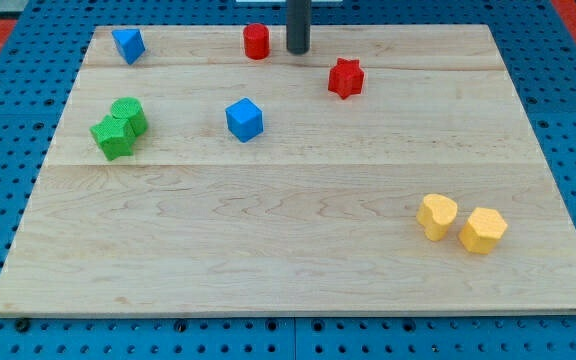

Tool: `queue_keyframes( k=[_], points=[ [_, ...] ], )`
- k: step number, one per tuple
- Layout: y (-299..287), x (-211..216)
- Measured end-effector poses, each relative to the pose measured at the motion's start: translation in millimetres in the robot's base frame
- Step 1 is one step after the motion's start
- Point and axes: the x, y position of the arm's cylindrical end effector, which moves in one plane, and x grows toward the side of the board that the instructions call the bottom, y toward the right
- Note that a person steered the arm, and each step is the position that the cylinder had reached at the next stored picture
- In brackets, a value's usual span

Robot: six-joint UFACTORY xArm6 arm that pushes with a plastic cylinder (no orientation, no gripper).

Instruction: Move the green star to the top right corner of the board

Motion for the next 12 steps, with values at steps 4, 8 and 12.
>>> queue_keyframes(
  k=[4, 8, 12],
  points=[
    [-240, 151],
    [-177, 118],
    [-83, 43]
  ],
)
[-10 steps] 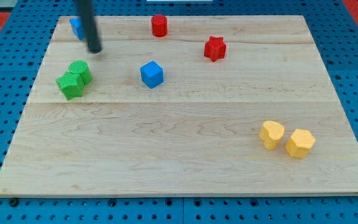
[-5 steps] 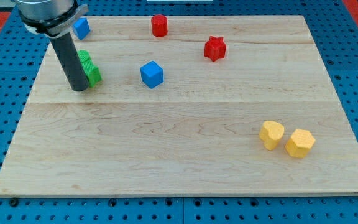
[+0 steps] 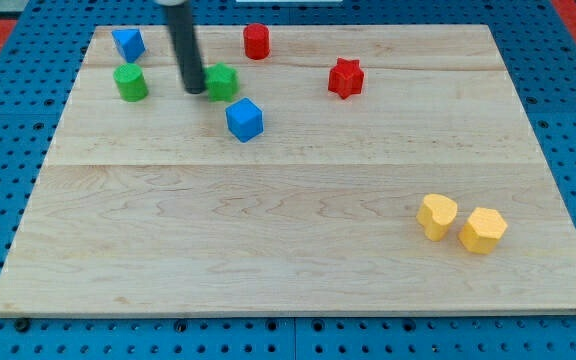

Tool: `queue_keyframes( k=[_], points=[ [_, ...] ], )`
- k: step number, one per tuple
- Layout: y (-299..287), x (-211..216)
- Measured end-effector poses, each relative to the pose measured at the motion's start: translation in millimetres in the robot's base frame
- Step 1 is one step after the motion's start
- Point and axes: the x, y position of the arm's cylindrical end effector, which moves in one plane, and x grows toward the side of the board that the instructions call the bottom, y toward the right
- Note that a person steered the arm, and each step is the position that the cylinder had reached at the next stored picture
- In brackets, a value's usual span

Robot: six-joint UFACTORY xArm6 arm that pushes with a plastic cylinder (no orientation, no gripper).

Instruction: Move the green star to the top right corner of the board

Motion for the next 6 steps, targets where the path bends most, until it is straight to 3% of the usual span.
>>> queue_keyframes(
  k=[2, 6],
  points=[
    [98, -42],
    [264, -51]
  ],
)
